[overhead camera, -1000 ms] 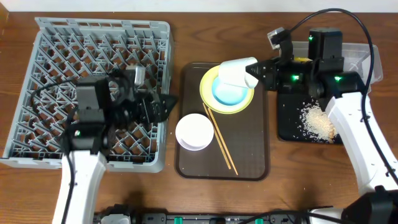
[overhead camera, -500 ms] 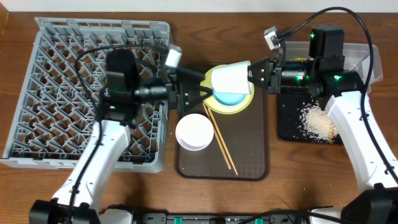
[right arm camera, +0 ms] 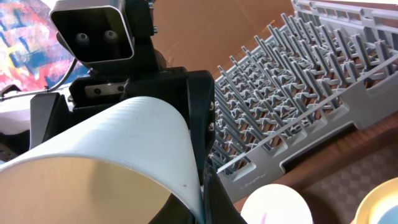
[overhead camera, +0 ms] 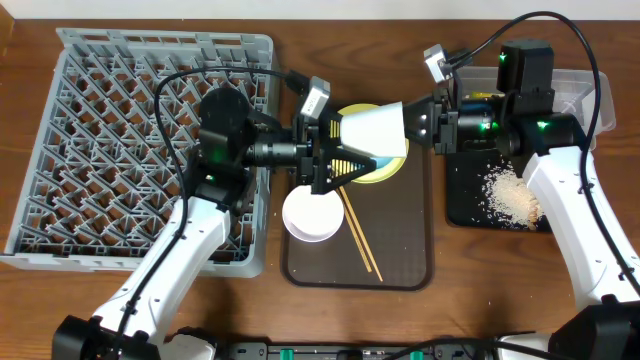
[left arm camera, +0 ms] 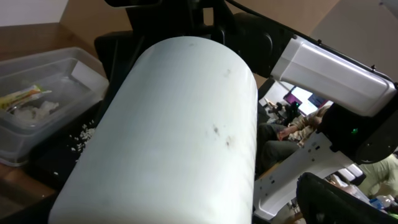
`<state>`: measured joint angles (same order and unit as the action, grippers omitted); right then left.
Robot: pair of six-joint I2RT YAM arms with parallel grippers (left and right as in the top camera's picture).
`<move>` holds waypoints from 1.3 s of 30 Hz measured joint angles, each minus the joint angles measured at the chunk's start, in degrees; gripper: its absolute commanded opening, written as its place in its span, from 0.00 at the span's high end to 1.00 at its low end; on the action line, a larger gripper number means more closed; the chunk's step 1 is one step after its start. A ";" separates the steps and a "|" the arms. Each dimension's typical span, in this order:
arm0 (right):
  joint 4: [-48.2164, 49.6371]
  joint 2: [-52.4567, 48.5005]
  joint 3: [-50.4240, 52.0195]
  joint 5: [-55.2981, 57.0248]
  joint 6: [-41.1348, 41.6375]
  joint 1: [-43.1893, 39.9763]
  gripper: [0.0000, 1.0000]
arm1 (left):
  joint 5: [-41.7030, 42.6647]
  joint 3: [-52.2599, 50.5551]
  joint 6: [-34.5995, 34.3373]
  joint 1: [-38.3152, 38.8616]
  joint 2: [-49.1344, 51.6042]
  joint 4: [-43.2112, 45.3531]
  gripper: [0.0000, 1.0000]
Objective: Sort waste into correct bins and load items into the dishwasher
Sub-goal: 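Reach the left gripper to the held white cup and grasp it, then open the right gripper and carry the cup left toward the rack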
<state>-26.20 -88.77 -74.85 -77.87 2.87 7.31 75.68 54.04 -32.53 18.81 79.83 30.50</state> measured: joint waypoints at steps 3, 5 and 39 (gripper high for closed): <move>0.00 0.00 0.00 -0.24 0.00 0.07 0.99 | -0.28 0.00 -0.46 0.57 0.00 0.00 0.05; 0.00 0.00 0.00 -0.52 0.00 0.07 0.99 | -0.61 0.00 -0.63 0.90 0.00 0.37 0.07; -0.59 0.00 0.00 -2.29 2.14 0.44 0.99 | -5.38 0.00 -1.36 1.44 0.13 4.09 0.31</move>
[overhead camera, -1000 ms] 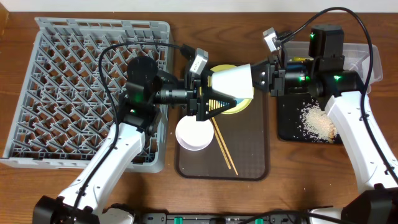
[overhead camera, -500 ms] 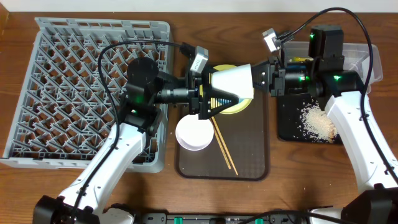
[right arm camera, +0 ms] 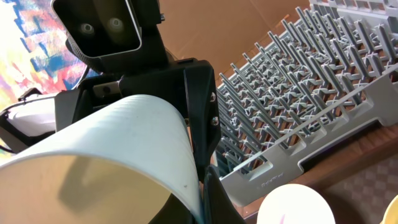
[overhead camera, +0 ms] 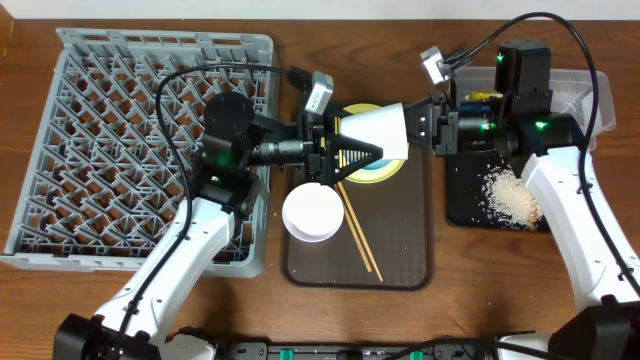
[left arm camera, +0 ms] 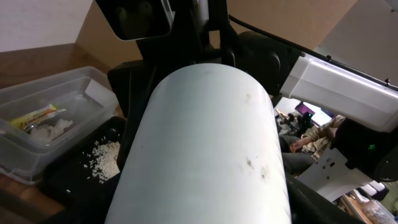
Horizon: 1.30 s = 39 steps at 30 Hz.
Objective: Sort waste into correct bins and load items into the dishwasher
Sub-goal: 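Open the right gripper and carry the cup left toward the rack, then lower the white cup into the rack and open the left gripper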
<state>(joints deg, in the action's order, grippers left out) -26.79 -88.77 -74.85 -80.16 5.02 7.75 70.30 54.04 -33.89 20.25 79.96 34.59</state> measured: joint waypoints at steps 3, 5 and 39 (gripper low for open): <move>0.00 0.00 0.00 -0.17 0.02 0.00 0.95 | 0.00 0.00 -0.02 0.00 0.00 0.00 0.36; -0.04 0.00 0.00 0.11 0.04 0.04 0.94 | -0.17 0.00 0.04 0.00 0.00 0.07 0.39; -17.38 -0.63 -0.02 31.63 -1.64 -4.04 0.74 | -18.08 0.11 15.82 -24.06 -2.99 -44.85 0.50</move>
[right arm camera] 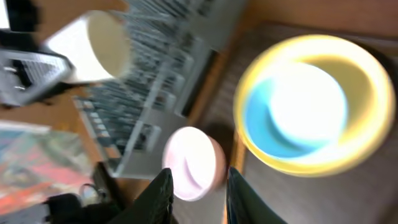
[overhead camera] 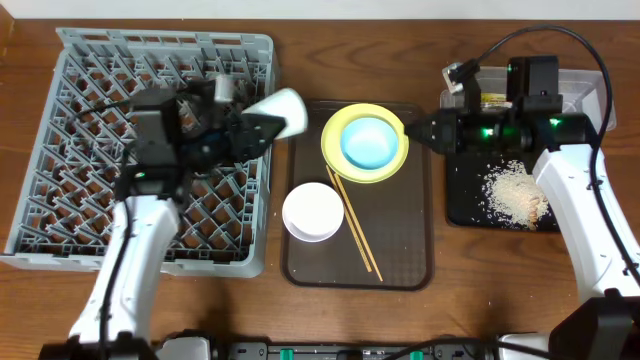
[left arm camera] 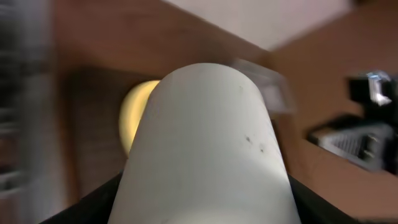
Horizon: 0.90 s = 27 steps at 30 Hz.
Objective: Sort waste into correct bins and load items into the dishwasher
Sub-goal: 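Lower the white cup into the rack and open the left gripper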
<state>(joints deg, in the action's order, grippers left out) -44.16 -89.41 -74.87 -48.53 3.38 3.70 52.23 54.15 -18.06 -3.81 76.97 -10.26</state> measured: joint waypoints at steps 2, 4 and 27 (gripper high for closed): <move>-2.32 0.00 -0.09 3.21 -1.14 0.00 0.74 | -4.46 0.20 1.88 -2.45 -2.69 -6.69 0.51; -4.63 0.00 -0.33 6.49 -2.47 0.00 0.74 | -10.93 1.64 3.58 -5.57 -5.99 -15.39 0.51; -8.35 0.11 -0.83 14.34 -5.75 0.00 0.74 | -44.15 7.50 6.54 -14.95 2.34 -44.13 0.43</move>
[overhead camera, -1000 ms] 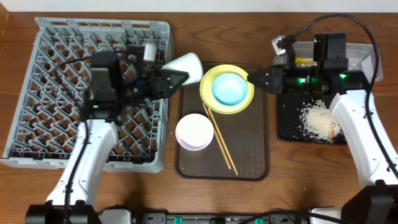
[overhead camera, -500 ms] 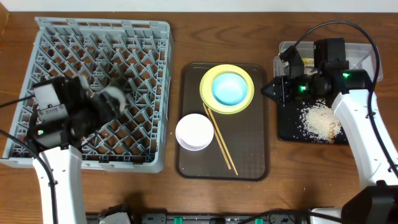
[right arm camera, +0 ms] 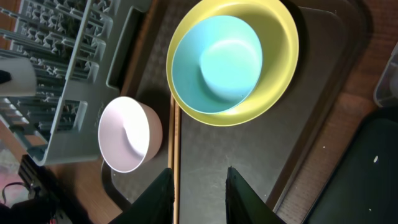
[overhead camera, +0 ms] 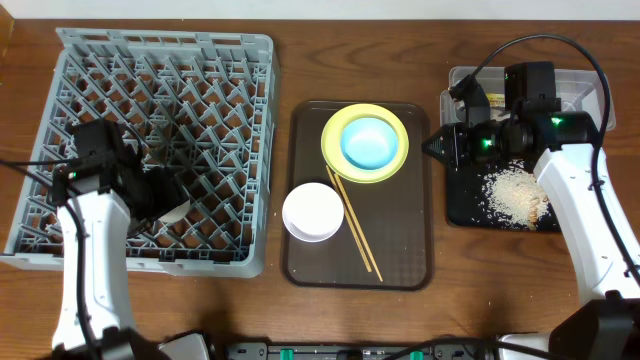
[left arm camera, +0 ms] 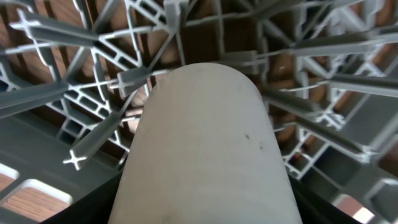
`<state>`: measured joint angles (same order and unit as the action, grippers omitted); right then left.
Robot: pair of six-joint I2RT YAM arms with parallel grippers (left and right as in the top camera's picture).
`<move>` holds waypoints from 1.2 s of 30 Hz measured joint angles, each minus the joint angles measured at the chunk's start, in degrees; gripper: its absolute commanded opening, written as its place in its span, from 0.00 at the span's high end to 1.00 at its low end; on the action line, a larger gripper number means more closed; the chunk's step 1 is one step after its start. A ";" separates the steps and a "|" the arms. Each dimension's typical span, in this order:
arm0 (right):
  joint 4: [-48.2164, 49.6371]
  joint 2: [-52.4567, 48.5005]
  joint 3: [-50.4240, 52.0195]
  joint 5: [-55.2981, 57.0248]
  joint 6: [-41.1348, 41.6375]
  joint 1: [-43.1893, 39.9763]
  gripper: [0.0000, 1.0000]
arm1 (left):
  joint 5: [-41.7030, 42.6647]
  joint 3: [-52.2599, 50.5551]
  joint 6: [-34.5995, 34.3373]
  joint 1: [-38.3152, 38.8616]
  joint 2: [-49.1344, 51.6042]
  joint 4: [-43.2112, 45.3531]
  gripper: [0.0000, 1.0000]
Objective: Sort waste into correct bins and load items into the dishwasher
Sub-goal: 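Lower the white cup into the rack and open the left gripper, then reach the left gripper to the white-pink bowl and grasp its rim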
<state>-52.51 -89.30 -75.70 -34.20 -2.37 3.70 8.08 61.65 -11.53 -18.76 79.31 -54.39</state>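
Note:
My left gripper (overhead camera: 163, 200) is shut on a white paper cup (overhead camera: 176, 210) low over the front middle of the grey dish rack (overhead camera: 165, 37). The left wrist view is filled by the cup (left arm camera: 202, 137), its far end down among the rack tines (left arm camera: 93, 81). My right gripper (overhead camera: 433, 146) hangs open and empty above the right edge of the brown tray (overhead camera: 400, 250), its fingers (right arm camera: 160, 193) over the tray floor. On the tray are a blue bowl (right arm camera: 224, 59) nested in a yellow bowl (right arm camera: 277, 74), a white bowl (right arm camera: 129, 134) and chopsticks (right arm camera: 174, 143).
A black bin (overhead camera: 470, 200) with spilled rice (overhead camera: 512, 195) sits right of the tray, and a clear bin (overhead camera: 590, 90) with wrappers lies behind it under my right arm. Bare wood shows in front of the rack and tray.
My left gripper has moved with the cup from the rack's right rim to the rack's front middle, lower among the tines. My right gripper remains open near the tray's right edge.
Both grippers were at the cup above the yellow bowl, the right one on its rim, and stayed so a moment later. Then the right had let go and the left held the cup at the rack's edge. Now the cup is down in the rack.

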 measured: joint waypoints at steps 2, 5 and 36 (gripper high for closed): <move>0.00 0.00 0.00 0.02 -0.02 0.00 0.75 | -0.33 0.00 0.00 0.00 1.70 -0.04 0.37; -0.17 0.00 0.00 0.11 -0.02 0.00 0.74 | -0.63 0.00 0.00 0.00 3.85 -0.04 0.29; -5.40 12.22 -0.35 20.57 3.37 -1.38 0.01 | 2.54 4.31 -1.68 41.24 -0.72 9.46 0.02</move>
<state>-57.91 -77.08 -76.05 -13.63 0.99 2.33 10.61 65.95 -13.21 22.48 78.59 -44.93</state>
